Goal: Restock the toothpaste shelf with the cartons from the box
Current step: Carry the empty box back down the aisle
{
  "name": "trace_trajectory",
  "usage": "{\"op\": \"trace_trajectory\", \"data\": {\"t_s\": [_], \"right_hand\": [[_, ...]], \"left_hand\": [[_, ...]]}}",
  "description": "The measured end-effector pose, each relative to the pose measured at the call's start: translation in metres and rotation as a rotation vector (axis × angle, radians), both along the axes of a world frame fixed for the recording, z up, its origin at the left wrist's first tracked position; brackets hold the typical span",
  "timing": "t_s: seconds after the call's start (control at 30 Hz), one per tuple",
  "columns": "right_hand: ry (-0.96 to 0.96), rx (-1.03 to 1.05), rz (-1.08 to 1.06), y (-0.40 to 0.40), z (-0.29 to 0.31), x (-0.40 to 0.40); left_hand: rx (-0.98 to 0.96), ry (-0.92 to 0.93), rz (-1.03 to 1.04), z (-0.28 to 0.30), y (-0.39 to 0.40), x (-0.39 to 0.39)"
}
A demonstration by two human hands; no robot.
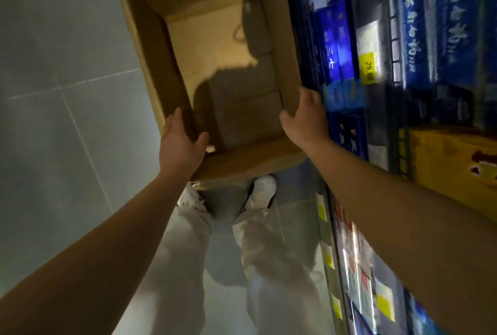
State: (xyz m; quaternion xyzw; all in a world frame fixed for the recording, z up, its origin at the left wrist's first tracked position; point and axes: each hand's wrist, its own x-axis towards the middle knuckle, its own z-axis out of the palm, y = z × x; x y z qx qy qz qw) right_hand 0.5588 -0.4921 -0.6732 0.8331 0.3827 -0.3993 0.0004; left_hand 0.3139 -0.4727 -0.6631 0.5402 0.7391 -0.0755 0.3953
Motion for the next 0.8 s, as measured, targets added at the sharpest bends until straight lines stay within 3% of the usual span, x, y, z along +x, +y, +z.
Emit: {"op": "trace_trajectory", "data": {"t_s": [0.1,0.23,0.4,0.6,0.8], "right_hand": [[-0.019,-0.003,-0.039,-0.007,-0.039,0.010],[0.097,-0.059,-0.191,-0.019,-0.068,0.006],[0.021,0.079,-0.157,-0.033,-0.081,-0.012],[-0.121,0.153,-0.076,-0.035,-0.080,-0.029],[-0.112,0.287,-0.069,-0.024,-0.041,-0.045]], "left_hand": [[0.028,0.050,0.053,-0.034,-0.009,0.001],[0.198,0.091,0.218,-0.056,-0.015,0.007],[0.329,0.098,0.379,-0.073,-0.010,-0.015],[0.085,0.014,0.313,-0.086,-0.005,-0.064],[0.117,0.047,0.233,-0.057,0.007,-0.102]]}}
